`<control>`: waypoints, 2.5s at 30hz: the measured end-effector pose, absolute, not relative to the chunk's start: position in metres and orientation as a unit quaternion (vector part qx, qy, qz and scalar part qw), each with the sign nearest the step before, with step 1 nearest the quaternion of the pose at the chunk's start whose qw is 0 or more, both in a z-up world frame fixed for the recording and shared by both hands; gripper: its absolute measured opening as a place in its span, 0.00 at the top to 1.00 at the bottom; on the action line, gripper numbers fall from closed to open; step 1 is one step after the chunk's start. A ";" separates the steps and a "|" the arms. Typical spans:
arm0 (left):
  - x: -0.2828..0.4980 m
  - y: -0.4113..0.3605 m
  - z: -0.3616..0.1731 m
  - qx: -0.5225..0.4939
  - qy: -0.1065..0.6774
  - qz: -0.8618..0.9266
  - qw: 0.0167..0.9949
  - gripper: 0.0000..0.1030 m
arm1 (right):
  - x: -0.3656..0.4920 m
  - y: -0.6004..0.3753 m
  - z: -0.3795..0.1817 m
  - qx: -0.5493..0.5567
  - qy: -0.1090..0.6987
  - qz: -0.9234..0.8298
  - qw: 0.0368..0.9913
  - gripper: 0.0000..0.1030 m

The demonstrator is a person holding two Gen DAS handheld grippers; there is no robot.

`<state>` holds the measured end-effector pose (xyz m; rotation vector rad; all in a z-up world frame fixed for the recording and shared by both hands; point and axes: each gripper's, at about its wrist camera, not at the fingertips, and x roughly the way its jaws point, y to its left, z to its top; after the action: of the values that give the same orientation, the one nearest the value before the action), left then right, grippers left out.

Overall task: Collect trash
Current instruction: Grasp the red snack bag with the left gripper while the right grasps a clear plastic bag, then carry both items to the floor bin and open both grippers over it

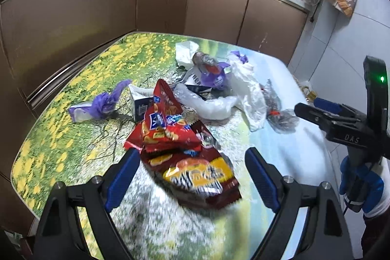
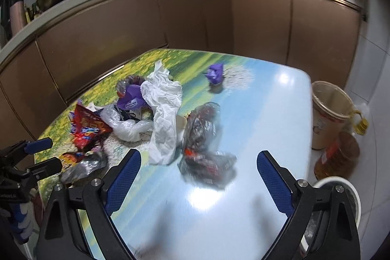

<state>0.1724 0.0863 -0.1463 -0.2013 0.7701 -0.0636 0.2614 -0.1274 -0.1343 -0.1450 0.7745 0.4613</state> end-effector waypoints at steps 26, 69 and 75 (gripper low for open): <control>0.142 0.049 -0.149 -0.070 0.418 -0.087 0.902 0.78 | 0.216 -0.152 -0.141 -0.031 0.430 0.273 0.860 0.85; 0.330 -0.313 -0.174 -0.025 0.453 -0.325 0.830 0.47 | 0.254 -0.445 -0.241 0.116 0.451 -0.074 0.882 0.39; 0.287 -0.253 -0.107 -0.039 0.362 -0.305 0.880 0.47 | 0.232 -0.410 -0.183 0.094 0.394 -0.062 0.912 0.27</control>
<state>0.2869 -0.2533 -0.1068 -0.0816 0.7545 -0.6351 0.2315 -0.4102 -0.1826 0.1940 0.8130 -0.1276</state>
